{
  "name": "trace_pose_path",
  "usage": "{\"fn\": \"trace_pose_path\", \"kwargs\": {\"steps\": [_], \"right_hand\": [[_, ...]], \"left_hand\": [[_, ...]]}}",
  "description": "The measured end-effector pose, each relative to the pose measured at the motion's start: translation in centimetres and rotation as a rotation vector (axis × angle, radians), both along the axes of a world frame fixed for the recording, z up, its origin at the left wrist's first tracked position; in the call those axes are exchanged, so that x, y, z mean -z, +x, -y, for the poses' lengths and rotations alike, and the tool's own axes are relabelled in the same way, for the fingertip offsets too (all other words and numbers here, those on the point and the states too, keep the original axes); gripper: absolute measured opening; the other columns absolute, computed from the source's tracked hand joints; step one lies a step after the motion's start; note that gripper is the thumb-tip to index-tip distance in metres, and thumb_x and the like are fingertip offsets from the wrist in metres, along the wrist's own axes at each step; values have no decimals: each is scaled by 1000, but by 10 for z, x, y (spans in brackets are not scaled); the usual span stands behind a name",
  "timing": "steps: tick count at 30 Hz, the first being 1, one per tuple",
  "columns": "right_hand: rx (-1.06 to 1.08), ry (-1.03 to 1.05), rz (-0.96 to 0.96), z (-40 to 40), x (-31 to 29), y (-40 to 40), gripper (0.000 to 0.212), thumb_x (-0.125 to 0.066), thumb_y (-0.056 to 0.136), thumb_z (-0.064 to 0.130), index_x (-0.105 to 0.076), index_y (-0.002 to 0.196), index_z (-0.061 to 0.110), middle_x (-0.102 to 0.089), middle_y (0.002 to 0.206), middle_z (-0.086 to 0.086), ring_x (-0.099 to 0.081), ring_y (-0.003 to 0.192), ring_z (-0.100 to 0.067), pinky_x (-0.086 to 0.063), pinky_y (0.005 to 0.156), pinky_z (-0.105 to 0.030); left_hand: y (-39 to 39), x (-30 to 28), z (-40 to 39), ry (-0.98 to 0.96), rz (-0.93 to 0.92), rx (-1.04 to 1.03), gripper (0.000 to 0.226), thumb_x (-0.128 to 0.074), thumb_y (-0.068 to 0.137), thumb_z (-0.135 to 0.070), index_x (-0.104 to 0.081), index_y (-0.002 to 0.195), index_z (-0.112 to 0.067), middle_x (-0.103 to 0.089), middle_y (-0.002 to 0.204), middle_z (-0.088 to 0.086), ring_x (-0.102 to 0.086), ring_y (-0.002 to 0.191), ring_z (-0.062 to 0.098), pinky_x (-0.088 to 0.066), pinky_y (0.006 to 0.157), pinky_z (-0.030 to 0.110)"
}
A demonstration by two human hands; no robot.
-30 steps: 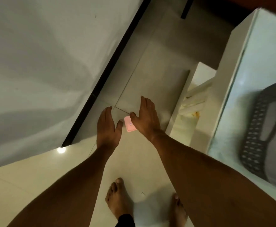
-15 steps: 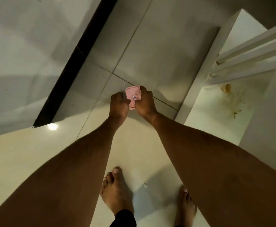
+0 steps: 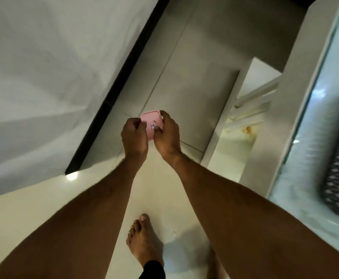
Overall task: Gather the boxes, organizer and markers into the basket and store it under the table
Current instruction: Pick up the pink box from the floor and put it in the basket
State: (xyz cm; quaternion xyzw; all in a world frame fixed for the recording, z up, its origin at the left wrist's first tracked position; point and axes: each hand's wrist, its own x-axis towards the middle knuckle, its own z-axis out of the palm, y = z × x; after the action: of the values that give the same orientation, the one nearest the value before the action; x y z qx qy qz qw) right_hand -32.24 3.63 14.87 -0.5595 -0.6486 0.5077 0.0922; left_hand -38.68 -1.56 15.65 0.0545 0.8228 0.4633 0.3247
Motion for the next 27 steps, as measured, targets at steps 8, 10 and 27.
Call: {"fn": "trace_pose_path", "kwargs": {"steps": [8,10,27], "right_hand": [[128,204,-278,-52,-174,5,40,-60,99,12,-55,138,19,-61,129,-4,-56,121,-24,-60,97,-43],[152,244,-310,-66,-214,20,40,-59,100,11,-55,139,19,-62,130,-3,-56,122,-24,-59,97,-44],[470,537,-345,-146,-330,328,22,-66,94,3,-74,114,11,-71,112,-4,-69,105,-14,-62,82,-30]], "left_hand": [[3,-174,-70,235,-216,-50,12,-57,101,-15,-63,111,-18,-64,99,-15,-69,91,5,-53,64,8],[17,-213,-85,290,-263,-32,21,-57,101,-13,-62,121,-15,-62,100,-22,-69,92,-2,-54,66,9],[321,-326,-151,415,-65,48,35,-67,79,-15,-72,114,-17,-74,109,0,-73,101,20,-66,76,45]]}}
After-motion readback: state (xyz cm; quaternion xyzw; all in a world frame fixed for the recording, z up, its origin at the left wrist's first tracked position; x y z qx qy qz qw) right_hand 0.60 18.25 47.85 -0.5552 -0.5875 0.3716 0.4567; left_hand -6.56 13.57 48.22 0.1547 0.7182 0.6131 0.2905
